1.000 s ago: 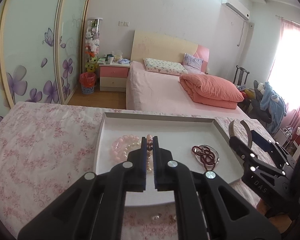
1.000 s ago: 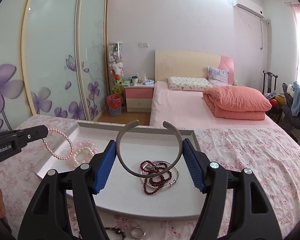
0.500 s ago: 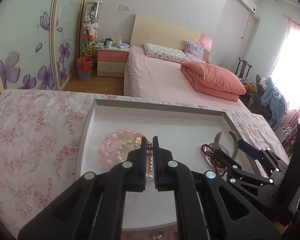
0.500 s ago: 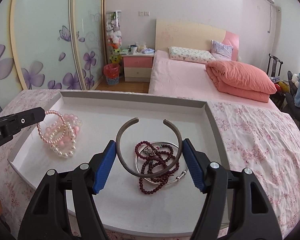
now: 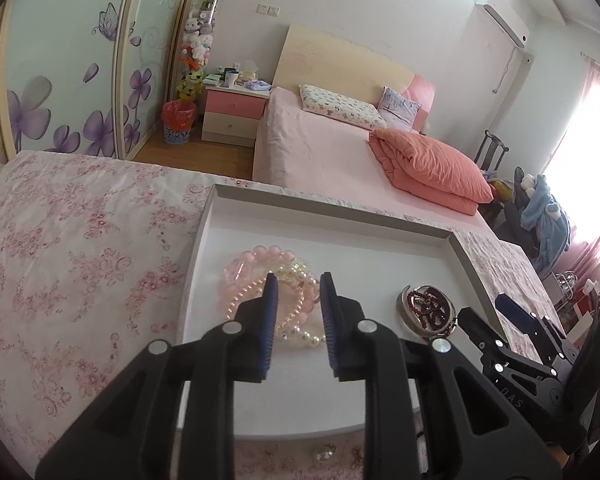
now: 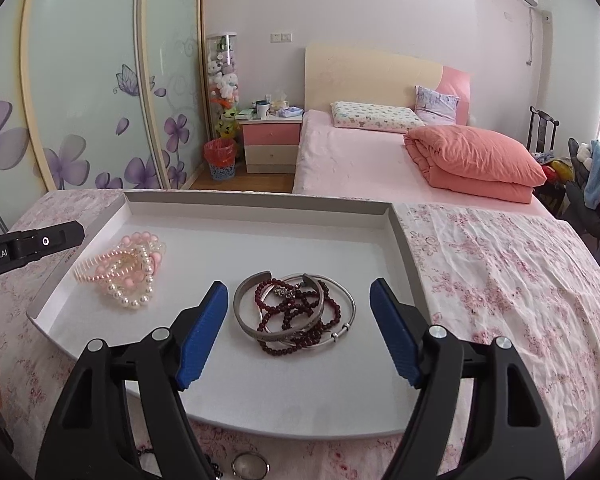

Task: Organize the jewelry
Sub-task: 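Open the left gripper onto the pearls while right releases the cuff onto the bangle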

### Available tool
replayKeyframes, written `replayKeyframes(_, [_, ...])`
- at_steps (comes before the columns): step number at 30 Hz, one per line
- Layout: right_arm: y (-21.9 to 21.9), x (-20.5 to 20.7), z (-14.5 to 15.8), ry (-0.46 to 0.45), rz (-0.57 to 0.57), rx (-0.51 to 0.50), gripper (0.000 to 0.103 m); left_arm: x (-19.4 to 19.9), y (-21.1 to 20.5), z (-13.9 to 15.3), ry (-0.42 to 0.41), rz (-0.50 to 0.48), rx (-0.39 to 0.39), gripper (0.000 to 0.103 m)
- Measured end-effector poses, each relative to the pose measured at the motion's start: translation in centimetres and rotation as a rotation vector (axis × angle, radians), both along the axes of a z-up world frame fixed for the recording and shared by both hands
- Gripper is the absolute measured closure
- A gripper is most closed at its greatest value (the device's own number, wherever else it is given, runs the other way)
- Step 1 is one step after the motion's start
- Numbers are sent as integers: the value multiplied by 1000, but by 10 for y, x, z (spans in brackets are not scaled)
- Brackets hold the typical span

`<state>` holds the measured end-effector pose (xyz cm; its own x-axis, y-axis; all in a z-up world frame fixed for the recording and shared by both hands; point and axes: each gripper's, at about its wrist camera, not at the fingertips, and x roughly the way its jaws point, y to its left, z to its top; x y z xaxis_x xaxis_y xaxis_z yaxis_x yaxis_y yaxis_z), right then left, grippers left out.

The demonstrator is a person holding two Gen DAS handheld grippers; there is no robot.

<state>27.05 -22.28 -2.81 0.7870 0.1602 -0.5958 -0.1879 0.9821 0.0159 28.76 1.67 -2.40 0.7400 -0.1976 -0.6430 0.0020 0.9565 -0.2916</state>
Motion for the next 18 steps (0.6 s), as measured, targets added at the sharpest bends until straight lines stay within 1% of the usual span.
replayKeyframes(4, [-3,-8,2,-2,-1,7,31,-11,6,3,-3,14,-4,78])
replayKeyframes(8, [-7,-18,5,-3,1,11,33,-22,9,7,-7,22,-2,78])
replayKeyframes(14, [-13,-36,8,-3,9,15,36,-50,10,9,-18,20,19,73])
replayKeyframes(18, [-15,-52,4,14,22,15,36,-69,9,6,-15,16,43,70])
